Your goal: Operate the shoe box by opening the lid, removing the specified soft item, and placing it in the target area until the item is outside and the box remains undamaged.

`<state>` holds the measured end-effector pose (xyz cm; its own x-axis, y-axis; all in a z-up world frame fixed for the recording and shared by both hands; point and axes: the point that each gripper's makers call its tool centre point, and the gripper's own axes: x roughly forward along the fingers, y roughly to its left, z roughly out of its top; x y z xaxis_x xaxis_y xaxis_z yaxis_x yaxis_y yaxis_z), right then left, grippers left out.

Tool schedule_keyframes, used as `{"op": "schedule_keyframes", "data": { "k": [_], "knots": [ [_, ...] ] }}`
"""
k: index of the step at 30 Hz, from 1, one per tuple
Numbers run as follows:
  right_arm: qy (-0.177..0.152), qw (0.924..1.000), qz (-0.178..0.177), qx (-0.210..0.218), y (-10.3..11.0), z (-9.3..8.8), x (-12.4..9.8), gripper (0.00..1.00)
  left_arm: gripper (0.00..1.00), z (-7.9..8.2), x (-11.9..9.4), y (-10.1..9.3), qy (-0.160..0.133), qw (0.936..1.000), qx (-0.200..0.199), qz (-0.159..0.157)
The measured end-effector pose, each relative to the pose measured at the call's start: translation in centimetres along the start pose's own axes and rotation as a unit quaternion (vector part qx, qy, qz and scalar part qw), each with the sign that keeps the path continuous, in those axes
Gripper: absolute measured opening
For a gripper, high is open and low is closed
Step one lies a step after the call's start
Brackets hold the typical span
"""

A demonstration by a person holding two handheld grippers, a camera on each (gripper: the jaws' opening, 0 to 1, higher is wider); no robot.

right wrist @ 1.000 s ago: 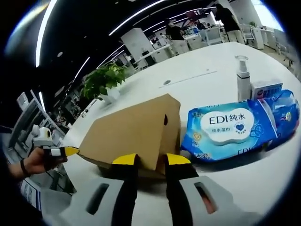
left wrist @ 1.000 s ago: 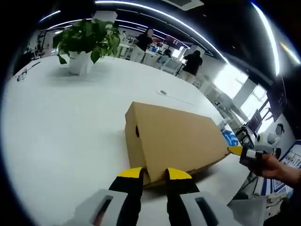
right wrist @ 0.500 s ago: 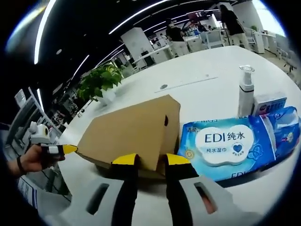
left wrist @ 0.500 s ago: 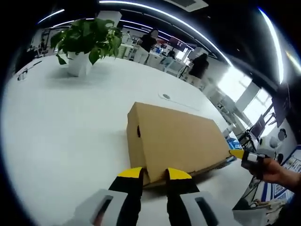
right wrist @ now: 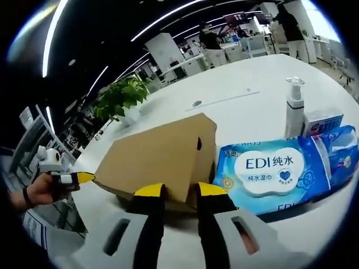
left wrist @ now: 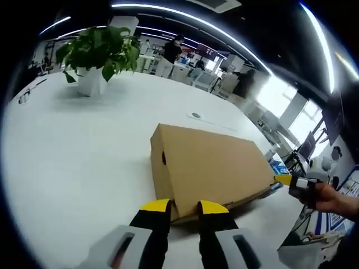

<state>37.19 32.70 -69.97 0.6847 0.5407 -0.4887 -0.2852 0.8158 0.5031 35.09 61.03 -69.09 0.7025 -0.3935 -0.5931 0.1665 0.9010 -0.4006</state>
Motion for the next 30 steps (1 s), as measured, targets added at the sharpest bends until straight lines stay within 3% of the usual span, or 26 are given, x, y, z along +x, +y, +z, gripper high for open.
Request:
{"op": "schedule_keyframes", "data": {
  "k": [5, 13, 22, 30],
  "knots": [
    [-0.011, 0.9998, -0.004, -0.016, 0.1, 0.2, -1.7, 0.21, 0.21, 0.7, -1.9, 0.3, -0.029, 0.9996, 0.002, 0.0],
    [-0.034, 0.9962, -0.016, -0.078, -0.1, 0.3, -5.9, 0.28, 0.24, -0.1, -5.8, -0.6, -0.05, 0.9979, 0.041, -0.001],
    [-0.056, 0.9915, -0.038, -0.111, -1.0, -0.4, -10.9, 0.36, 0.3, -1.7, -8.3, -2.8, -0.036, 0.9937, 0.106, -0.008],
    [-0.091, 0.9887, -0.071, -0.095, -2.2, -0.8, -14.0, 0.43, 0.32, -2.5, -9.2, -3.7, -0.021, 0.9936, 0.111, -0.001]
  ]
}}
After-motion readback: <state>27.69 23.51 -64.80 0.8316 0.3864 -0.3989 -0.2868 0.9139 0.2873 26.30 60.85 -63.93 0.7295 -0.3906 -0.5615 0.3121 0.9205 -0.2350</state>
